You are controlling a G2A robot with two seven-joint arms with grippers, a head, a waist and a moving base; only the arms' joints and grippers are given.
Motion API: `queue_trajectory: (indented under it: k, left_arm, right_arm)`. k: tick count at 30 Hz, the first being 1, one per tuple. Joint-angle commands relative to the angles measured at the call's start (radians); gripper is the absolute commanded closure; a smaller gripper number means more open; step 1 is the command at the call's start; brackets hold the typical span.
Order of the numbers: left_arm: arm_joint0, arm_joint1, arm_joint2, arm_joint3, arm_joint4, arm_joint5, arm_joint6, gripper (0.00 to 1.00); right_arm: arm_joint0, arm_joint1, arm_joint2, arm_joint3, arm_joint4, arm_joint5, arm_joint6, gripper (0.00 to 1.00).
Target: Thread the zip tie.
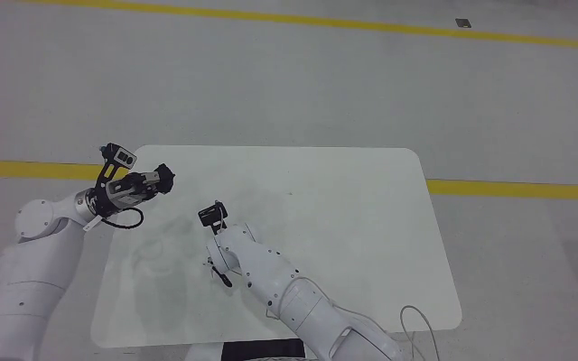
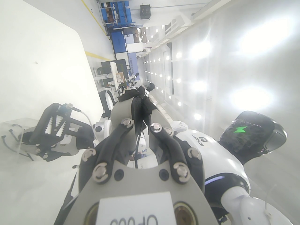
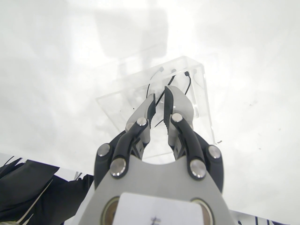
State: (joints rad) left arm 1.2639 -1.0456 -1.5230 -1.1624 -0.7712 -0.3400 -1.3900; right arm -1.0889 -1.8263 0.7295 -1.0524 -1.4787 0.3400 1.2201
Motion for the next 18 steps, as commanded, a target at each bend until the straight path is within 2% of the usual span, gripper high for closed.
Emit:
queue_trajectory:
  k: [1,9,12,18]
  left_arm:
    - [0.0,0.0,0.0,0.0,0.0,0.0,0.0,1.0]
    - [0.0,0.0,0.0,0.0,0.0,0.0,0.0,1.0]
    - [0.0,0.0,0.0,0.0,0.0,0.0,0.0,1.0]
    - [0.0,0.0,0.0,0.0,0.0,0.0,0.0,1.0]
  right_arm:
    - [0.0,0.0,0.0,0.001,0.0,0.0,0.0,1.0]
    - [-0.004,0.001,0.009,-0.013,-0.002,0.0,0.0,1.0]
    - [-0.014,0.004,0.019,-0.047,0.003,0.0,0.003,1.0]
    - [-0.067,0.022,0.059,-0.177,0.014,-0.004,0.018,1.0]
